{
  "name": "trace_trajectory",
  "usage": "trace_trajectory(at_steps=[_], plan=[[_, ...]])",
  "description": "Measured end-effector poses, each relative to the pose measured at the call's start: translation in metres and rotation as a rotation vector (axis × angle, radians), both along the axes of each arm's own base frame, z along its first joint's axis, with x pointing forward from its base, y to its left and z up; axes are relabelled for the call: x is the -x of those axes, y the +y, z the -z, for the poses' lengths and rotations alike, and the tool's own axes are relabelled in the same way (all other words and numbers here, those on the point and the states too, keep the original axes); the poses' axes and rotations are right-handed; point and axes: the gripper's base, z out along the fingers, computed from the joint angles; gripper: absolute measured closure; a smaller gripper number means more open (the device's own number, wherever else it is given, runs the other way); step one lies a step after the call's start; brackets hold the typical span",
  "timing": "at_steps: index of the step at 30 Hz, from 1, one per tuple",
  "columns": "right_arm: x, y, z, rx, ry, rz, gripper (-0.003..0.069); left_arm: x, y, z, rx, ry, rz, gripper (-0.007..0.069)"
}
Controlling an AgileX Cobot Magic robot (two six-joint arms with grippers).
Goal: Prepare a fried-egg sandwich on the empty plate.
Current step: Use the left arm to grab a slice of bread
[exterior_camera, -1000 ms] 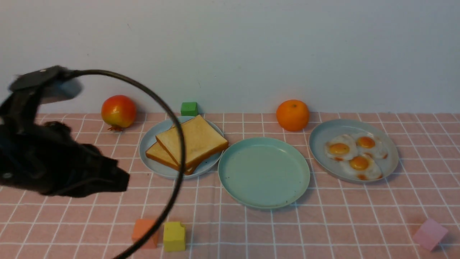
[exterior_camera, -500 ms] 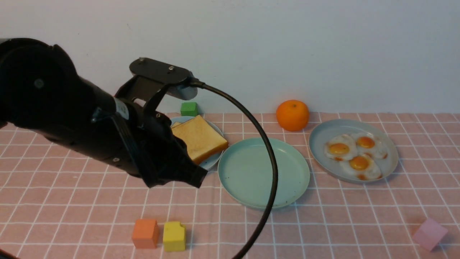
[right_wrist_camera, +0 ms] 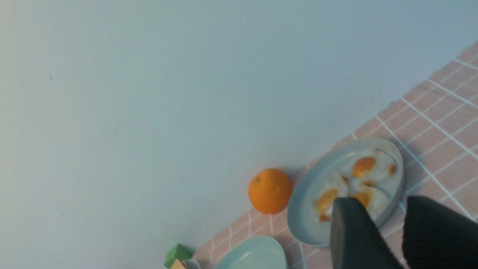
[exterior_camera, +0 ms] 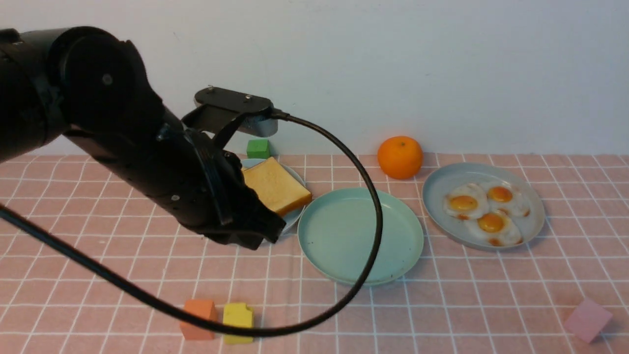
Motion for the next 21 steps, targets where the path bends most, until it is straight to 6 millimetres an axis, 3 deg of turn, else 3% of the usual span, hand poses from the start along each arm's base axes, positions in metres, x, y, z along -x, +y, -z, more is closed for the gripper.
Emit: trace_trajectory(at_steps=[1, 3, 11, 14, 17, 21], plan=[[0.000, 0.000, 0.001, -0.002, 0.006, -0.002, 0.0421, -0.001, 0.000, 0.000, -0.001, 0.000, -0.001, 0.0612], [0.003, 0.004, -0.021, -0.002, 0.047, -0.064, 0.0452, -0.013, 0.001, 0.003, -0.002, -0.013, -0.015, 0.0612], [0.007, 0.024, -0.153, 0.562, 0.442, -0.461, 0.0624, -0.069, -0.015, 0.035, -0.123, -0.013, 0.003, 0.0612], [0.000, 0.030, -0.177, 0.706, 0.556, -0.588, 0.0648, -0.090, -0.020, 0.051, -0.183, -0.024, 0.014, 0.0612], [-0.006, 0.033, -0.184, 0.764, 0.609, -0.641, 0.0648, -0.104, -0.022, 0.063, -0.232, -0.041, 0.025, 0.0599], [-0.013, 0.039, -0.183, 0.812, 0.639, -0.709, 0.0648, -0.121, -0.026, 0.080, -0.292, -0.070, 0.061, 0.0465]])
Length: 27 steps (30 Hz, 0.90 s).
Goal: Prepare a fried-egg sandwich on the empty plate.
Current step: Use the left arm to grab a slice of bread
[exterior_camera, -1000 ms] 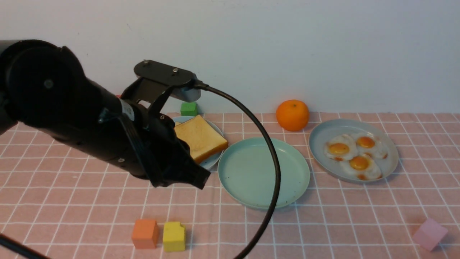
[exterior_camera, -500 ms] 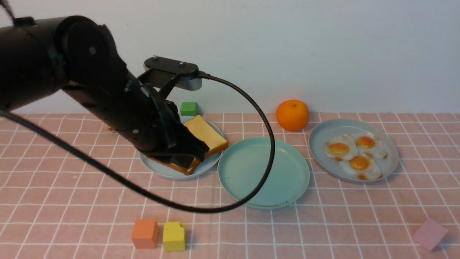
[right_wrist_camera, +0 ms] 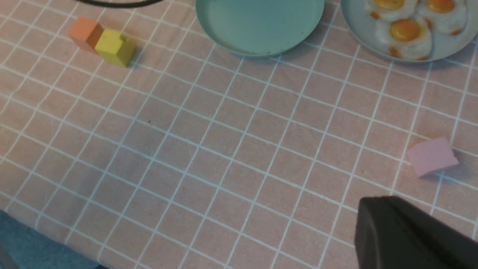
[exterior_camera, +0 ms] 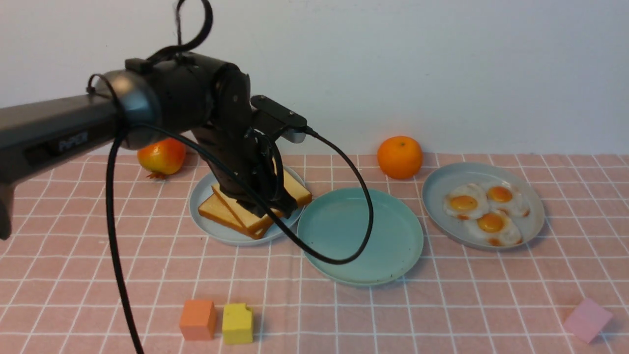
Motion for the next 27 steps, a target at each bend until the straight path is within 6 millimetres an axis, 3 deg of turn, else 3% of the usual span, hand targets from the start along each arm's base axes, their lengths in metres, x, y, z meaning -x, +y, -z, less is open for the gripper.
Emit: trace_trajectory(at_steps=[4, 7, 27], plan=[[-0.001, 0.001, 0.000, 0.006, 0.000, -0.008, 0.0648, -0.009, -0.001, 0.013, -0.048, -0.036, 0.034, 0.0318], [-0.002, 0.001, -0.001, 0.004, -0.011, -0.006, 0.0648, -0.014, -0.001, 0.021, -0.068, -0.061, 0.048, 0.0274], [-0.002, 0.001, -0.001, 0.003, -0.014, -0.006, 0.0641, -0.026, -0.004, 0.053, -0.106, -0.069, 0.073, 0.0330]])
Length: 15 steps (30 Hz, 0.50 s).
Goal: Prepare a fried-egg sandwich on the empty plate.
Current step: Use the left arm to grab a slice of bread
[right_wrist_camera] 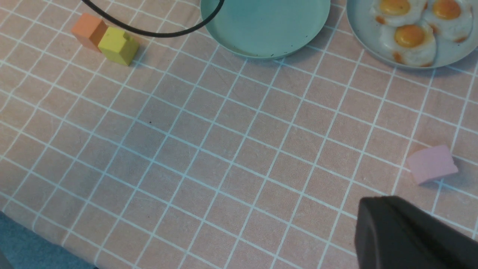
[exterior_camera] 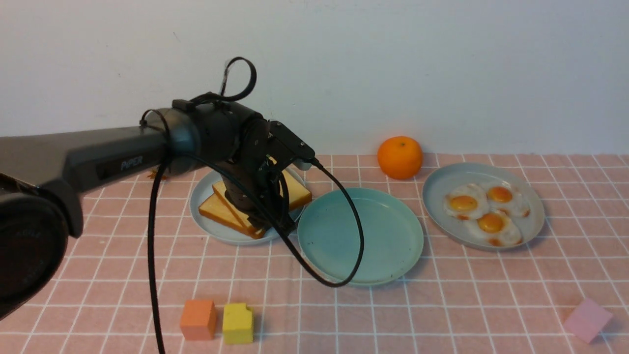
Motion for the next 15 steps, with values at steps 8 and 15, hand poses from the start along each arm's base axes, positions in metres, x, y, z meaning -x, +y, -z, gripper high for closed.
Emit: trace_trajectory(at_steps=[8, 15], plan=[[0.000, 0.000, 0.000, 0.003, -0.001, 0.002, 0.0635, -0.001, 0.000, 0.002, -0.013, -0.005, 0.007, 0.0543], [0.000, -0.001, 0.000, 0.015, 0.000, 0.002, 0.0634, 0.004, 0.002, -0.021, -0.009, -0.029, 0.012, 0.0602]])
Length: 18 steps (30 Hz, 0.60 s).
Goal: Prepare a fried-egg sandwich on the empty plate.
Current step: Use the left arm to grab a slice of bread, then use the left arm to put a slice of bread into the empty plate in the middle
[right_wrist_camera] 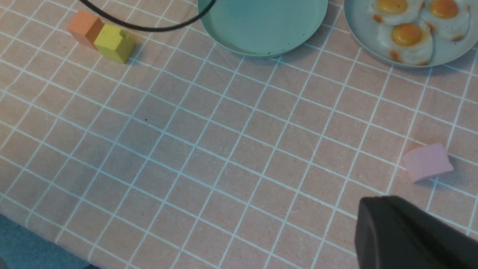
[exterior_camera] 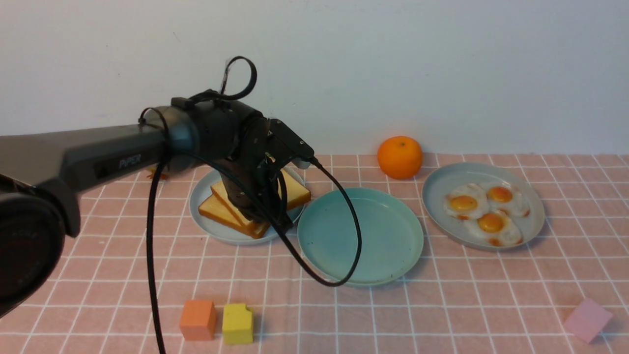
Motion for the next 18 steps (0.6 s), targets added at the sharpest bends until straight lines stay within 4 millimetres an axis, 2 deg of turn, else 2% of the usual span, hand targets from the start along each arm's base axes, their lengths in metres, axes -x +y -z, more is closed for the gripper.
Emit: trace_trajectory(at_steps=[2, 3, 4, 6, 7, 9, 11, 12, 13, 14, 16, 18], plan=[[0.000, -0.001, 0.000, 0.008, -0.003, 0.004, 0.0633, 0.002, 0.001, -0.011, 0.009, -0.021, 0.001, 0.0602], [0.001, -0.002, 0.000, 0.013, -0.008, 0.007, 0.0632, 0.005, 0.002, -0.024, 0.022, -0.046, 0.001, 0.0602], [0.003, -0.004, -0.001, 0.021, -0.020, 0.012, 0.0631, 0.010, 0.004, -0.046, 0.047, -0.088, 0.005, 0.0602], [0.007, -0.008, -0.002, 0.034, -0.043, 0.023, 0.0629, 0.019, 0.004, -0.071, 0.076, -0.129, 0.023, 0.0602], [0.007, -0.008, -0.002, 0.034, -0.043, 0.023, 0.0629, 0.019, 0.004, -0.071, 0.077, -0.127, 0.023, 0.0602], [0.011, -0.012, -0.003, 0.047, -0.066, 0.034, 0.0629, 0.029, 0.000, -0.086, 0.089, -0.138, 0.072, 0.0602], [0.015, -0.016, -0.004, 0.061, -0.091, 0.046, 0.0629, 0.040, -0.010, -0.091, 0.089, -0.110, 0.154, 0.0602], [0.019, -0.019, -0.005, 0.074, -0.114, 0.059, 0.0629, 0.051, -0.024, -0.089, 0.089, -0.082, 0.259, 0.0602], [0.022, -0.022, -0.006, 0.083, -0.131, 0.068, 0.0629, 0.061, -0.039, -0.083, 0.087, -0.064, 0.362, 0.0602], [0.022, -0.023, -0.006, 0.084, -0.133, 0.070, 0.0629, 0.062, -0.041, -0.082, 0.086, -0.061, 0.375, 0.0602], [0.027, -0.026, -0.006, 0.088, -0.154, 0.077, 0.0629, 0.075, -0.063, -0.072, 0.088, -0.048, 0.489, 0.0602], [0.028, -0.027, -0.007, 0.092, -0.160, 0.081, 0.0627, 0.080, -0.078, -0.062, 0.086, -0.055, 0.541, 0.0602]])
